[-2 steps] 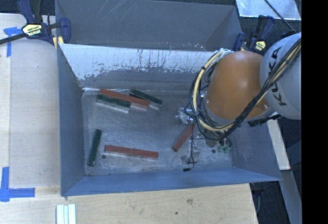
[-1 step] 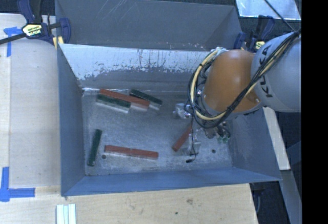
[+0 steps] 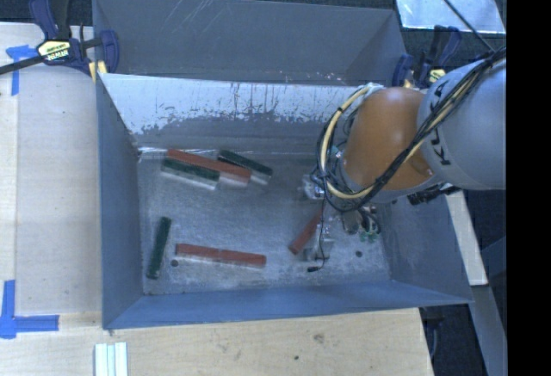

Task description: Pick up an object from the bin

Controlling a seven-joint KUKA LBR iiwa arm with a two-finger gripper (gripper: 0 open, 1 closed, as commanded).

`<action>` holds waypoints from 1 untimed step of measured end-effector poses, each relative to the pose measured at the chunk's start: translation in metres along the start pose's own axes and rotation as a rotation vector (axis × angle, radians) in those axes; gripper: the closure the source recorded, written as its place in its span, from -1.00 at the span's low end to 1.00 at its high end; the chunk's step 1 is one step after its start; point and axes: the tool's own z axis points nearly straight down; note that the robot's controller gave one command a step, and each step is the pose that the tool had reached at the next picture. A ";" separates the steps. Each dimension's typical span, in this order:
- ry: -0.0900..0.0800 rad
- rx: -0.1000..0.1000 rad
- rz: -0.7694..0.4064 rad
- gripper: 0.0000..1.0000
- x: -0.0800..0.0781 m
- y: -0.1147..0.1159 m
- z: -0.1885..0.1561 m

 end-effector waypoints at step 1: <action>-0.004 0.000 -0.136 -1.00 -0.009 -0.003 0.004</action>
Offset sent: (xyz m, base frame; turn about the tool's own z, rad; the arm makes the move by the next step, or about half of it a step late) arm 0.0000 0.0000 0.0000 0.0000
